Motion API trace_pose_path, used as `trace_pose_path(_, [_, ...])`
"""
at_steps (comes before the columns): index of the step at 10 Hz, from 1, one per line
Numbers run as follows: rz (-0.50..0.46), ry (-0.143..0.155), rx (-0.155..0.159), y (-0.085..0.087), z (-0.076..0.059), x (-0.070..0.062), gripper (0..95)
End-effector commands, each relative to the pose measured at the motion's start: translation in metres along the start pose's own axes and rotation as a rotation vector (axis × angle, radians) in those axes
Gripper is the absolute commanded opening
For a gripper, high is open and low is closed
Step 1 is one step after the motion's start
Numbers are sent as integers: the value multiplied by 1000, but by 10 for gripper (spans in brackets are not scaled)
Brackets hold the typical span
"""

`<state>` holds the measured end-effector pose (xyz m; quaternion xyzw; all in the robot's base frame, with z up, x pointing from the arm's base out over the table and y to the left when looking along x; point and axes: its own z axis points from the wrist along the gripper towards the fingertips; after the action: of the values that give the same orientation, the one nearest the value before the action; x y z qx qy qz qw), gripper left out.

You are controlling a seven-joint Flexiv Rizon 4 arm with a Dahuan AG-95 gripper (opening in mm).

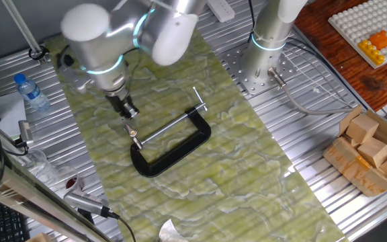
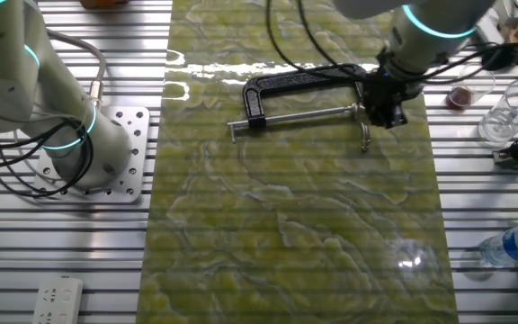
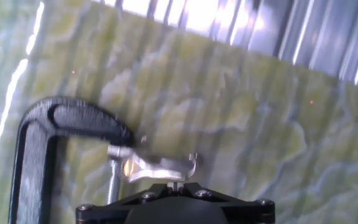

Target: Turn on the water tap

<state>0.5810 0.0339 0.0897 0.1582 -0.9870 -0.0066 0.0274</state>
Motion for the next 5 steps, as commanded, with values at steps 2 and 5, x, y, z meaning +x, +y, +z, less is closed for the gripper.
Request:
trace_pose_path(2, [-3, -11, 3, 2, 0, -4, 0])
trace_pose_path(5, [-14, -28, 9, 4, 3, -13, 0])
